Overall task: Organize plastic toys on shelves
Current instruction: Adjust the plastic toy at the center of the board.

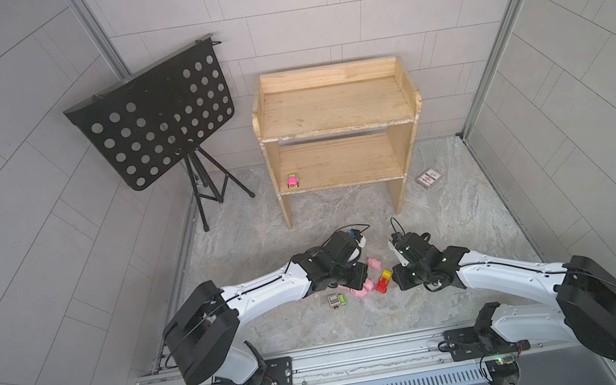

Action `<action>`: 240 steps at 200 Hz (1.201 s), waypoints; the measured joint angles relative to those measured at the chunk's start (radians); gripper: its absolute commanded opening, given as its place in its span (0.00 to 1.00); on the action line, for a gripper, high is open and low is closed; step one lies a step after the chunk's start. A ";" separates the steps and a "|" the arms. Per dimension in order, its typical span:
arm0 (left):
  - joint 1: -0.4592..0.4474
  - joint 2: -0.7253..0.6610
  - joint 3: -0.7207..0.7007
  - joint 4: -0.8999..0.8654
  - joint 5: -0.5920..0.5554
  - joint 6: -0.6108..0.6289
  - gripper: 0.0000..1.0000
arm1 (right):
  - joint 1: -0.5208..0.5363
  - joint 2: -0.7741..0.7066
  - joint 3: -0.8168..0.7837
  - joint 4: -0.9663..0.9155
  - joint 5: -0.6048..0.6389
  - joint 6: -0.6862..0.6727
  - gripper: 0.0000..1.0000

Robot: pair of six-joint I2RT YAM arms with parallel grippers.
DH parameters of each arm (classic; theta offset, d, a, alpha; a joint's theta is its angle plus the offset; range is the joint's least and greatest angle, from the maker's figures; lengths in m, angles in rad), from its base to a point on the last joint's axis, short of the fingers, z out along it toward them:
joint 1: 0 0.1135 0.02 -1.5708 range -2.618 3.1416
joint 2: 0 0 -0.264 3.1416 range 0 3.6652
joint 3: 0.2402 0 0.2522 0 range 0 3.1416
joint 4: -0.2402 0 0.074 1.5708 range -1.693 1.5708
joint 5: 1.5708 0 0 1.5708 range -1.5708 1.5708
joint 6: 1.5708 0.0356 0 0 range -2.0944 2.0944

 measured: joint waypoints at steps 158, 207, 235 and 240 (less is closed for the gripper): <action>-0.067 0.227 0.099 0.024 -0.047 -0.031 0.04 | 0.009 0.055 -0.004 0.098 0.019 0.043 0.19; -0.072 0.233 0.102 0.033 -0.035 -0.043 0.04 | 0.009 0.060 -0.003 0.106 0.023 0.043 0.20; -0.072 0.233 0.102 0.040 -0.031 -0.046 0.04 | 0.010 0.053 0.000 0.087 0.048 0.041 0.28; -0.072 0.232 0.102 0.039 -0.032 -0.046 0.05 | 0.010 0.047 0.000 0.078 0.054 0.039 0.29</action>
